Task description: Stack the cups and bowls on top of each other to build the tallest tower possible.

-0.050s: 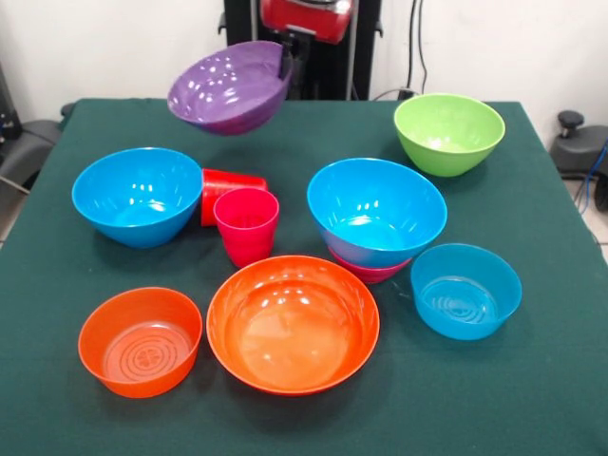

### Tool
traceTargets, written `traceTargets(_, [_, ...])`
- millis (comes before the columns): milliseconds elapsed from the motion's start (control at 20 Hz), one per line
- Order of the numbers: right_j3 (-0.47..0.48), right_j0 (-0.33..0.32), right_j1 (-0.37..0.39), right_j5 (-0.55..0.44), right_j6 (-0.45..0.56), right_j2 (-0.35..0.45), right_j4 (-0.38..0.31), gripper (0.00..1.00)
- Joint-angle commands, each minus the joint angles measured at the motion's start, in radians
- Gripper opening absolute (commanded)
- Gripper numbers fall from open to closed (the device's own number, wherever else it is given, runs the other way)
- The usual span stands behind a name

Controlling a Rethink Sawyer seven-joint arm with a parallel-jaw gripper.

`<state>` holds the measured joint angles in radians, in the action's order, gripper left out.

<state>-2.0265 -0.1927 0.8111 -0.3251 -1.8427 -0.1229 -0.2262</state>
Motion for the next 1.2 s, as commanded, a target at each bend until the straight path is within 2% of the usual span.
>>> traceTargets(50, [0.202,0.076,-0.066,-0.117,-0.135,0.114,0.09,0.0])
traceTargets(250, [0.307,0.149,-0.135,-0.143,-0.192,0.078,0.146,0.0])
traceTargets(600, [0.476,0.277,-0.239,-0.189,-0.294,-0.03,0.235,0.0])
traceTargets(850, [0.59,0.312,-0.313,-0.228,-0.314,-0.072,0.267,0.0])
traceTargets(900, [0.636,0.316,-0.336,-0.255,-0.322,-0.083,0.272,0.0])
traceTargets(1050, [0.688,0.323,-0.36,-0.293,-0.335,-0.102,0.275,0.0])
traceTargets(1200, [0.683,0.327,-0.357,-0.296,-0.333,-0.111,0.269,0.0])
